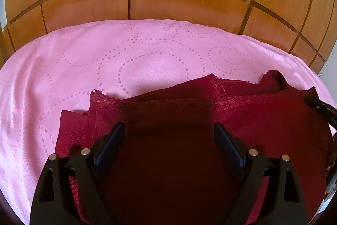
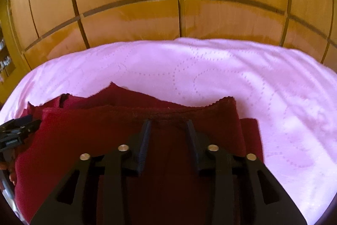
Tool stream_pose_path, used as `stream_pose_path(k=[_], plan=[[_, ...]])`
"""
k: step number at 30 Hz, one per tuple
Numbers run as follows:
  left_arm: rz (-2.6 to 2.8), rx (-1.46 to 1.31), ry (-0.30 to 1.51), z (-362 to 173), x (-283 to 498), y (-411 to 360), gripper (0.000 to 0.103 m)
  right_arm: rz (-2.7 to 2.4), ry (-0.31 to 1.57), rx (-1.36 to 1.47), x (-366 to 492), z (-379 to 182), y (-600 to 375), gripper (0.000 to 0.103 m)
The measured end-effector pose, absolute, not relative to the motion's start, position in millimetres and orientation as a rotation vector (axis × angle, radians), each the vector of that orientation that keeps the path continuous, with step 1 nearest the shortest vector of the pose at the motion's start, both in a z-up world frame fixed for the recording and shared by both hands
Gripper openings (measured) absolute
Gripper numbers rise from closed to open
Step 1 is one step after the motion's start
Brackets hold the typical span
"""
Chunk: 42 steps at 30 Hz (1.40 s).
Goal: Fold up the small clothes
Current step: 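Lower the hem onto the shirt and open both grippers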
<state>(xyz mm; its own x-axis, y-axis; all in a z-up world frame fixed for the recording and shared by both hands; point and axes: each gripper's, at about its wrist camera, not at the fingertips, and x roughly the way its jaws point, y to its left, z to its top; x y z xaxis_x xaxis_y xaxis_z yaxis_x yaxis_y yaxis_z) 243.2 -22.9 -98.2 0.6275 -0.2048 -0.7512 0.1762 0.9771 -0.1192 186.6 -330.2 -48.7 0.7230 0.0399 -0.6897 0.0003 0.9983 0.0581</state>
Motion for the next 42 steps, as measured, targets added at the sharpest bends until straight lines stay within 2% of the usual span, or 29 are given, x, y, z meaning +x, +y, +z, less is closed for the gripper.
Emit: stream_pose_path(k=[9, 25, 31, 33, 36, 38, 42], plan=[[-0.216, -0.029, 0.864, -99.5, 243.3, -22.9, 0.088, -0.034, 0.806, 0.111, 202.4, -71.9, -350.2, 0.036], [-0.203, -0.013, 0.854, -96.5, 238.3, -22.8, 0.088, -0.029, 0.788, 0.138, 202.0, -74.0, -354.8, 0.036], [-0.146, 0.014, 0.83, -88.7, 202.1, -9.4, 0.088, -0.025, 0.785, 0.149, 201.8, -72.6, -355.3, 0.036], [-0.113, 0.046, 0.817, -87.5, 183.8, -4.9, 0.094, -0.023, 0.783, 0.151, 202.0, -72.8, -355.8, 0.036], [-0.12, 0.044, 0.823, -98.9, 164.7, 7.1, 0.096, -0.017, 0.78, 0.161, 201.3, -72.7, -357.0, 0.036], [-0.132, -0.007, 0.806, -98.9, 158.9, 17.2, 0.095, -0.009, 0.773, 0.168, 198.4, -71.1, -356.7, 0.038], [-0.143, -0.019, 0.799, -86.7, 148.6, 19.1, 0.095, -0.012, 0.71, 0.208, 174.5, -54.8, -359.9, 0.054]])
